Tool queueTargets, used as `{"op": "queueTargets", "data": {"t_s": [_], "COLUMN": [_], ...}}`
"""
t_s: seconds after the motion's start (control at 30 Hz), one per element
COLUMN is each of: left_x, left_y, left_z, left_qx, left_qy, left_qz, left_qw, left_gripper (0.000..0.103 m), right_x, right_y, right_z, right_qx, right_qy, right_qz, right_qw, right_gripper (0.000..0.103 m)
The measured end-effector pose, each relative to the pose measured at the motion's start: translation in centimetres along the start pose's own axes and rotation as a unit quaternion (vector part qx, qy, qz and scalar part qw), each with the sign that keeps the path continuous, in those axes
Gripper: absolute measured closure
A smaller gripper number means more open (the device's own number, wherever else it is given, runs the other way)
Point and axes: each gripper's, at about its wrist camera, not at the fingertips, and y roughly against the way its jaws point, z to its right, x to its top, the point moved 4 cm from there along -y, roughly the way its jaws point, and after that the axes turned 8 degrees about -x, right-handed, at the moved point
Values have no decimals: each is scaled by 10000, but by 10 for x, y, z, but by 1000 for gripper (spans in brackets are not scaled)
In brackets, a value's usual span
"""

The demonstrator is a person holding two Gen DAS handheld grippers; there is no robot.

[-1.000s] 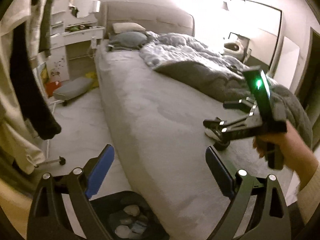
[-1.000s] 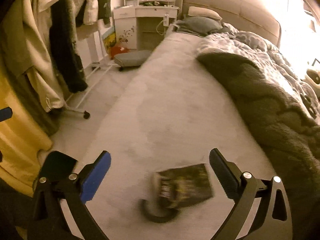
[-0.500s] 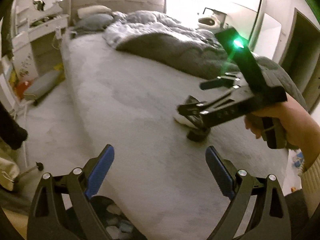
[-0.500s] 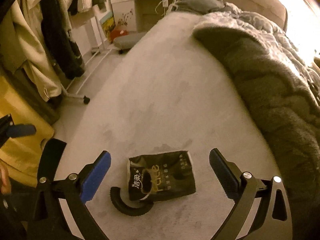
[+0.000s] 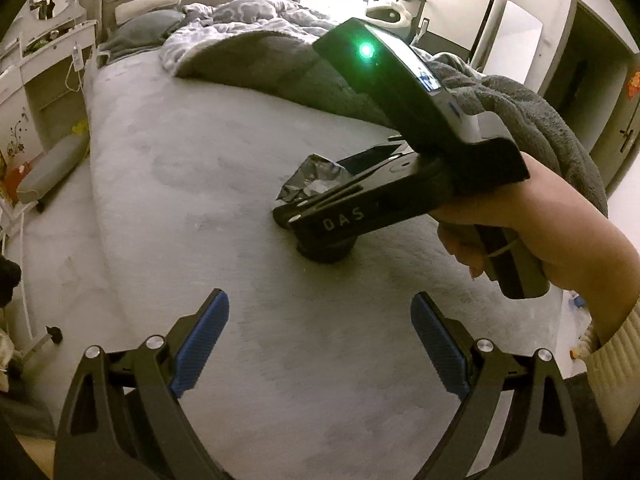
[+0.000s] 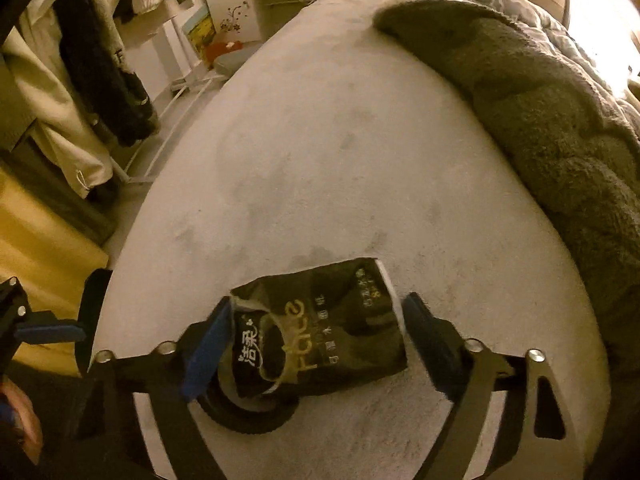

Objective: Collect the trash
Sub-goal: 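Grasp the black snack packet with the right tool, then grasp the black curved plastic piece with the left tool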

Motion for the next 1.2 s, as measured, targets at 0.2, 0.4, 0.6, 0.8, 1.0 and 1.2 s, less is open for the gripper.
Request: {"op": "queueTargets", "data": {"t_s": [0.2, 0.4, 0.6, 0.8, 1.0, 1.2], "left_x": [3, 8, 13, 18, 26, 26], "left_y": [-13, -24, -34, -44, -54, -65], "left_z": [4, 11, 15, 12, 6, 9], "left_qx": [41, 152, 400, 823, 1006, 1140], "left_qy": [69, 87, 127, 415, 740, 1054], "left_qz": [-40, 47, 134, 194, 244, 277], "left_qw": [10000, 9998, 9990, 9956, 9919, 9875], "left_gripper": [9, 9, 9, 13, 17, 19], "right_x": [1, 3, 4, -4, -10, -17], "right_y": [7, 13, 27, 34, 39, 41], "right_z": [11, 21, 38, 58, 71, 80], "right_qx": [232, 413, 302, 240, 160, 161], "right_qy": [-299, -666, -1045, -1326, -1456, -1619], "right_qz": [168, 318, 525, 629, 699, 725], "right_qw": [9991, 9964, 9927, 9889, 9867, 9840], "right_gripper": [30, 30, 30, 30, 30, 30]}}
